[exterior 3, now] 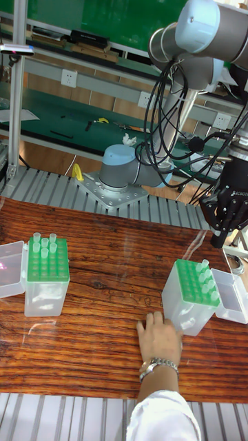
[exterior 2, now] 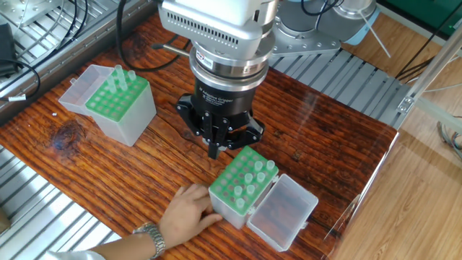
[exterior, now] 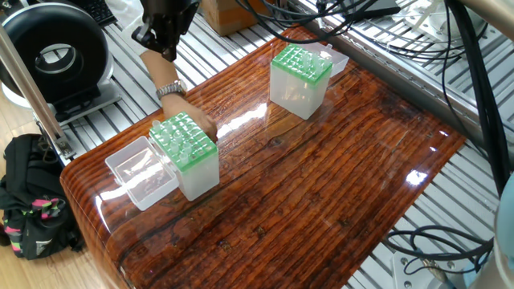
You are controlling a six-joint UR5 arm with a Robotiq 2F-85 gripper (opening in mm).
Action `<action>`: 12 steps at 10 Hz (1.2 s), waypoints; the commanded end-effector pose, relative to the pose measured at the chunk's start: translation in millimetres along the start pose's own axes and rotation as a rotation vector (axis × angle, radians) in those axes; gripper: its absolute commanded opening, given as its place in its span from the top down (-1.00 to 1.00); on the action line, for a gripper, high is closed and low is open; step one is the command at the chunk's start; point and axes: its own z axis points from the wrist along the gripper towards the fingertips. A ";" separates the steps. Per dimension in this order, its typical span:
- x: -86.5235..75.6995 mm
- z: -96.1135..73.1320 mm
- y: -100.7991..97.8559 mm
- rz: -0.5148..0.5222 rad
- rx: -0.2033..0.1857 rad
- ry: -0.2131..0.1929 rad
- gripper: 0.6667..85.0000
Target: Transfer all large pipette tips from one holder to another
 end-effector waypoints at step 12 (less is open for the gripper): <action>15.2 24.4 -34.8 0.041 -0.079 0.193 0.99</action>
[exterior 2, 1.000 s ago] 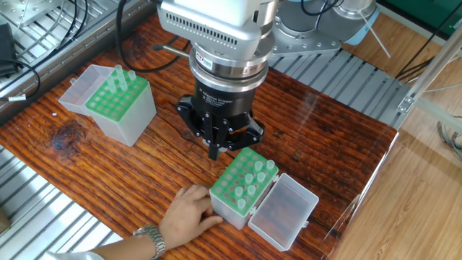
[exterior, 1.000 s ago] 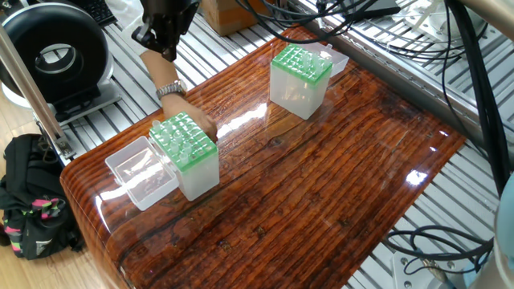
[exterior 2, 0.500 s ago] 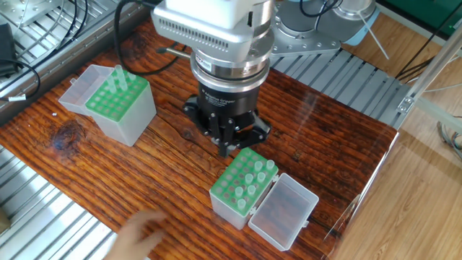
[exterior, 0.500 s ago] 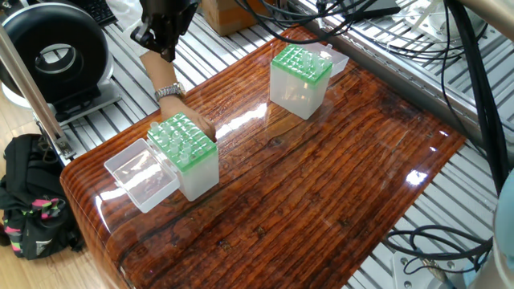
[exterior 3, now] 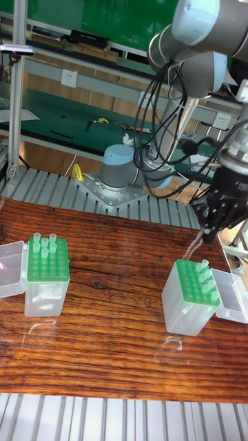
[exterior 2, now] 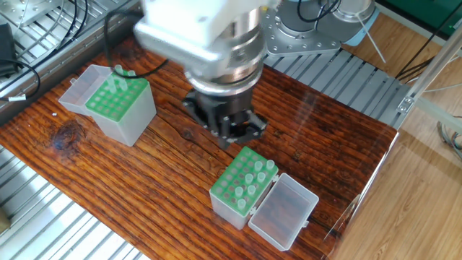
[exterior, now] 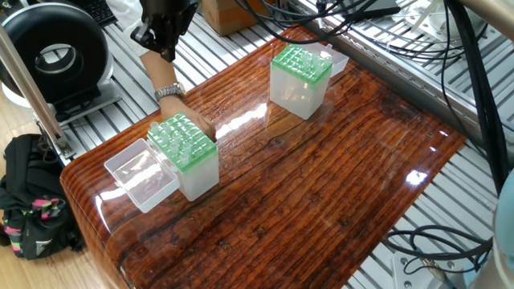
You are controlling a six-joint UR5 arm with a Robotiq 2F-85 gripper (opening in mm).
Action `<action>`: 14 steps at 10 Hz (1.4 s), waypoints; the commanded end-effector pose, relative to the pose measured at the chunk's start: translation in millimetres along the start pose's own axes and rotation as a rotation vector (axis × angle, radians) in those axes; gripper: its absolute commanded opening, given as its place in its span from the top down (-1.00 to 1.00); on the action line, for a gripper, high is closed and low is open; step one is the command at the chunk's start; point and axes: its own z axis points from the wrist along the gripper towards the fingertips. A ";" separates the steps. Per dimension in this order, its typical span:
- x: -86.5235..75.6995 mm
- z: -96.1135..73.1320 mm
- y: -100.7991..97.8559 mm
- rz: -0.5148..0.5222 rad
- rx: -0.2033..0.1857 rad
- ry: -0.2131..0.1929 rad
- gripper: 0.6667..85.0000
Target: Transfer all large pipette tips from one holder to another
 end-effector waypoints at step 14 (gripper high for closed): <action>91.3 75.9 -169.8 -0.316 0.164 0.075 0.99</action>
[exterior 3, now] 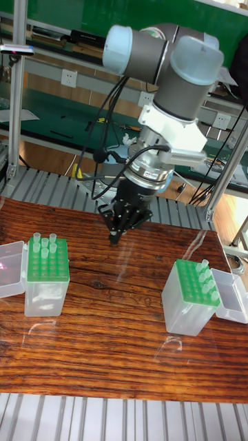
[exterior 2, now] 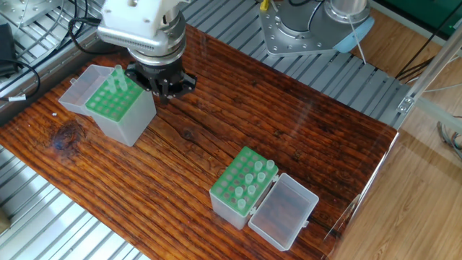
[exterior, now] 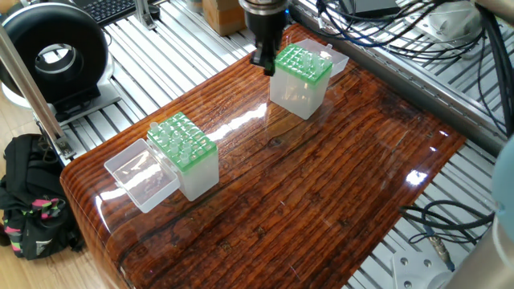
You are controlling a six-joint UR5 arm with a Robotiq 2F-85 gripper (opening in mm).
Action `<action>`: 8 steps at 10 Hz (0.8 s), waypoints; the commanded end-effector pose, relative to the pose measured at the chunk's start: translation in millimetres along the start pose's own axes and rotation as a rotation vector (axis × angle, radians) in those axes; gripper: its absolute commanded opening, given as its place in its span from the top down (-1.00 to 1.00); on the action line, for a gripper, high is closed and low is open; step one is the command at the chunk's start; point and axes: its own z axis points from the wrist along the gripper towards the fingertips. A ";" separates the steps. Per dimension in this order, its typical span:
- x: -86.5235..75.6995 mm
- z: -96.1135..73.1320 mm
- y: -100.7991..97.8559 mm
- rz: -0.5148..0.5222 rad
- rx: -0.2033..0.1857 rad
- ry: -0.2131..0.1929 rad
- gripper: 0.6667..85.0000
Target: Transfer all large pipette tips from one holder to another
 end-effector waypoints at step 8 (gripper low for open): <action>0.3 4.0 24.8 -0.084 -0.098 0.011 0.99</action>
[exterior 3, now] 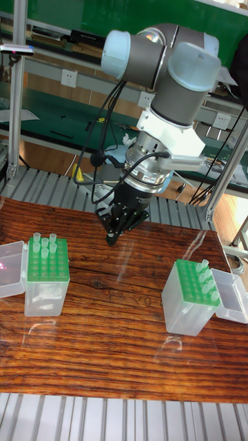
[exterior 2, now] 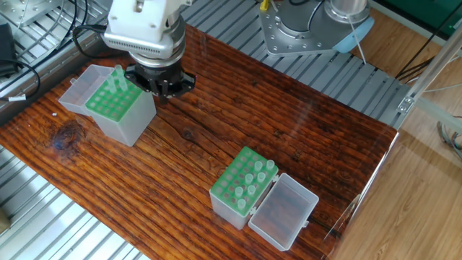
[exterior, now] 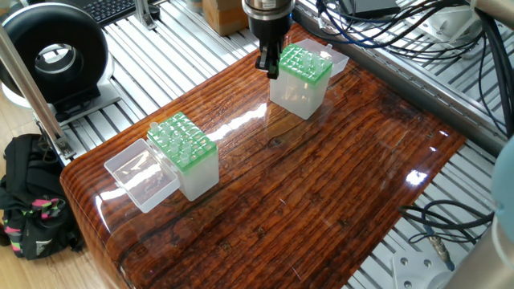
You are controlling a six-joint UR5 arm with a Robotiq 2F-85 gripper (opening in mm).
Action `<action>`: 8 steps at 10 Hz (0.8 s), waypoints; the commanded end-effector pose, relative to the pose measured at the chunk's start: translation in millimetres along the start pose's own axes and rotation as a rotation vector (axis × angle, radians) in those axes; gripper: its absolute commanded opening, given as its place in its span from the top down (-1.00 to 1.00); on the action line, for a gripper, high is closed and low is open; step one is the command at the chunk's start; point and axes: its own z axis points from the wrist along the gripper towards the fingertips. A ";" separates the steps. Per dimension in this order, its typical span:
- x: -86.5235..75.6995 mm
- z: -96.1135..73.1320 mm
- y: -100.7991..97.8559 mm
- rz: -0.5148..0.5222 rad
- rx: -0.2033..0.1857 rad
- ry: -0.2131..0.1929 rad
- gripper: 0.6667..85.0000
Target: Transfer all large pipette tips from one holder to another
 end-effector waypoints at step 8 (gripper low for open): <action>4.5 13.9 16.1 0.070 -0.036 -0.183 0.99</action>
